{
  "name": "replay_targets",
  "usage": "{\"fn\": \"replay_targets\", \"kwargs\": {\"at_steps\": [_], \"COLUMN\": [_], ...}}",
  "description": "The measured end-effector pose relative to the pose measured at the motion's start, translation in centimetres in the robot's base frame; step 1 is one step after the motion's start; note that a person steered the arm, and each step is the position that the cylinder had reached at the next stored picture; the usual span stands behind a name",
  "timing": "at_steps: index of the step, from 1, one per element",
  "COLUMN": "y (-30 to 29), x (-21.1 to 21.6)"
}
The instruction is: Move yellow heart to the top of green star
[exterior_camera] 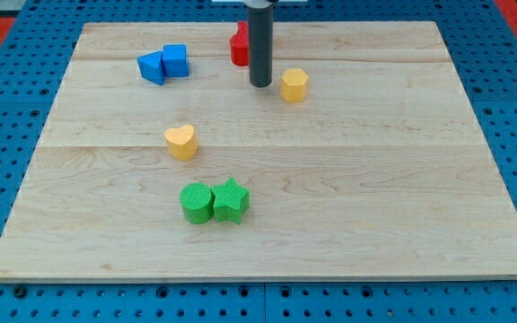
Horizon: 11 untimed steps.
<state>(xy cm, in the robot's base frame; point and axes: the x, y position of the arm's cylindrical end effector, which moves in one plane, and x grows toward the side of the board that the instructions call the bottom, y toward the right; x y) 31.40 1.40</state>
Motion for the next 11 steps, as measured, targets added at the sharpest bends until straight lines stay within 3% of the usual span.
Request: {"fn": "replay_targets", "kwargs": {"at_steps": [2, 3, 4, 5, 6, 7, 8, 9, 10, 11], "y": [6.2, -3.4, -12.9, -16.8, -15.7, -8.6, -6.7, -12.5, -13.3, -9.3], "x": [4.3, 2.1, 2.6, 7.7, 11.6, 10.8, 10.4, 9.1, 13.7, 14.0]}}
